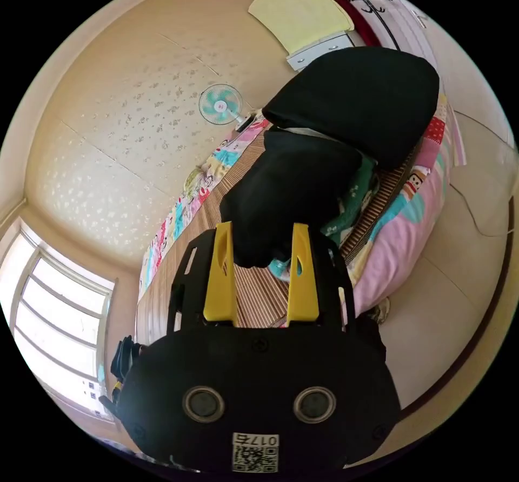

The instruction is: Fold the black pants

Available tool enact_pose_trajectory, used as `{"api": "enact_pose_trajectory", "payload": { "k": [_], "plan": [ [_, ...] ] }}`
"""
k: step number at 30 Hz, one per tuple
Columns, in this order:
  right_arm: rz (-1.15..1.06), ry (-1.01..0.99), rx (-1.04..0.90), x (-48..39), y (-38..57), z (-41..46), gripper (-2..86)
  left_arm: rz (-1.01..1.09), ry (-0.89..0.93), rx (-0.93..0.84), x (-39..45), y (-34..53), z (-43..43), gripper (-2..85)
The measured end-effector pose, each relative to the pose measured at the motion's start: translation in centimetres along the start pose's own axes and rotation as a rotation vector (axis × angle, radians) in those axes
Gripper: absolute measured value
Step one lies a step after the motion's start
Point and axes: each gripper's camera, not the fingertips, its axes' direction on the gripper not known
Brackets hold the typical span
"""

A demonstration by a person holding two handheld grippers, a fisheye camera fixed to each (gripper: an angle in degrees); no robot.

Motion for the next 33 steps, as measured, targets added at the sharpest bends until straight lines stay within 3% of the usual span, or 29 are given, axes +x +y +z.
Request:
{"api": "enact_pose_trajectory", "payload": {
  "k": [3,6,9,13,15,22,25,28,33],
  "plan": [
    [-0.003,0.144,0.078,-3.4,-1.0,0.5,8.6,-0.04,0.005,0.044,1.6,-0.4,0.9,-1.0],
    [-0.119,0.065,0.234,-9.6,-3.2,0.1,4.9,-0.099,0.045,0.022,2.2,0.5,2.8,-1.0],
    [-0.446,-0.022,0.091,-19.8,-5.2,3.8,3.9,-0.115,0.081,-0.08,3.2,1.4,5.3,-1.0],
    [-1.046,-0.061,-0.082,-32.6,4.4,8.2,3.6,-0.114,0.063,-0.111,4.2,2.2,6.6,-1.0],
    [-1.104,-0.197,-0.204,-34.1,9.6,9.4,3.6,-0.158,0.082,-0.087,3.7,2.3,6.8,-1.0],
    [-0.967,-0.663,-0.612,-30.1,26.5,9.2,4.2,-0.166,0.051,-0.097,2.5,0.6,6.6,-1.0],
    [-1.218,-0.682,-0.794,-29.3,32.3,8.5,5.4,-0.149,0.039,-0.123,1.7,-0.4,7.0,-1.0],
    [-1.203,-0.623,-0.853,-26.9,30.5,9.5,7.1,-0.163,0.058,-0.122,0.7,-1.1,7.7,-1.0],
    [-0.651,-0.541,-0.503,-18.1,13.5,11.9,8.1,-0.144,0.06,-0.117,1.5,-1.5,8.7,-1.0]
  ]
}}
